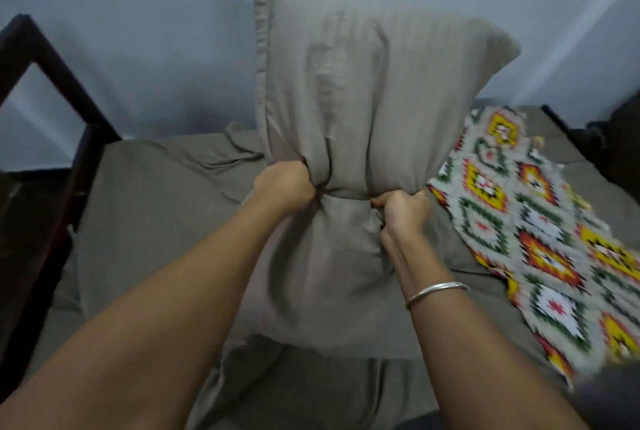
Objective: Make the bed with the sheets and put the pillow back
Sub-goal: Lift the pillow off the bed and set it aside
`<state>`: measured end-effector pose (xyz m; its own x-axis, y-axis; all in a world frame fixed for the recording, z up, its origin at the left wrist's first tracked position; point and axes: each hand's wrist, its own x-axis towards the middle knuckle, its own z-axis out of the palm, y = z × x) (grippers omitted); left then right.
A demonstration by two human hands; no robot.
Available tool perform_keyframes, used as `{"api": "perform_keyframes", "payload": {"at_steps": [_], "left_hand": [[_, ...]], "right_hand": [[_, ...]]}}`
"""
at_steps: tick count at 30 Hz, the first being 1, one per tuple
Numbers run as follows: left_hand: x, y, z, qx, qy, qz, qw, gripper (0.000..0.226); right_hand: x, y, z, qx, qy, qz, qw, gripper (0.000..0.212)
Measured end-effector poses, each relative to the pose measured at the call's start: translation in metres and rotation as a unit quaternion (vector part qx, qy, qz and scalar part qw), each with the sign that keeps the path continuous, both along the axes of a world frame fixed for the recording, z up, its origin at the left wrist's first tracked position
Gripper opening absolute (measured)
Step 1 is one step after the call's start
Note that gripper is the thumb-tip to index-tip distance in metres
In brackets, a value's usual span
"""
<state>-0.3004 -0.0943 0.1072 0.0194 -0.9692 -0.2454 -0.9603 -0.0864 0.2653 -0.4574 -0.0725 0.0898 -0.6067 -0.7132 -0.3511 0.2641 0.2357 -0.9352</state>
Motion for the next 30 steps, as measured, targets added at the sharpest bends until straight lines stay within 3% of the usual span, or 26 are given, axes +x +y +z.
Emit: {"api": "perform_keyframes", "payload": {"at_steps": [5, 9, 17, 19, 23, 27, 30], "left_hand": [[-0.122, 0.029, 0.006, 0.024, 0.011, -0.155, 0.988, 0.044], [-0.227, 0.065, 0.011, 0.034, 0.022, -0.215, 0.976, 0.043], [-0.438, 0.149, 0.025, 0.149, 0.240, -0.235, 0.930, 0.025], [-0.483, 0.173, 0.023, 0.176, 0.260, -0.255, 0.915, 0.022], [-0.562, 0.230, 0.028, 0.215, 0.277, -0.290, 0.890, 0.018], [-0.624, 0.279, 0.038, 0.188, 0.323, -0.356, 0.857, 0.009], [-0.668, 0.311, 0.044, 0.176, 0.322, -0.410, 0.835, 0.020]], "right_hand": [[-0.119, 0.051, 0.027, -0.005, 0.090, -0.087, 0.992, 0.036], [-0.211, 0.106, 0.042, -0.038, 0.092, -0.156, 0.983, 0.041], [-0.381, 0.236, 0.071, -0.081, 0.051, -0.324, 0.941, 0.046], [-0.414, 0.273, 0.073, -0.094, 0.026, -0.373, 0.923, 0.055], [-0.463, 0.349, 0.073, -0.130, -0.006, -0.466, 0.875, 0.053], [-0.499, 0.410, 0.072, -0.181, -0.022, -0.555, 0.812, 0.054], [-0.521, 0.446, 0.067, -0.205, -0.030, -0.618, 0.758, 0.054]]}}
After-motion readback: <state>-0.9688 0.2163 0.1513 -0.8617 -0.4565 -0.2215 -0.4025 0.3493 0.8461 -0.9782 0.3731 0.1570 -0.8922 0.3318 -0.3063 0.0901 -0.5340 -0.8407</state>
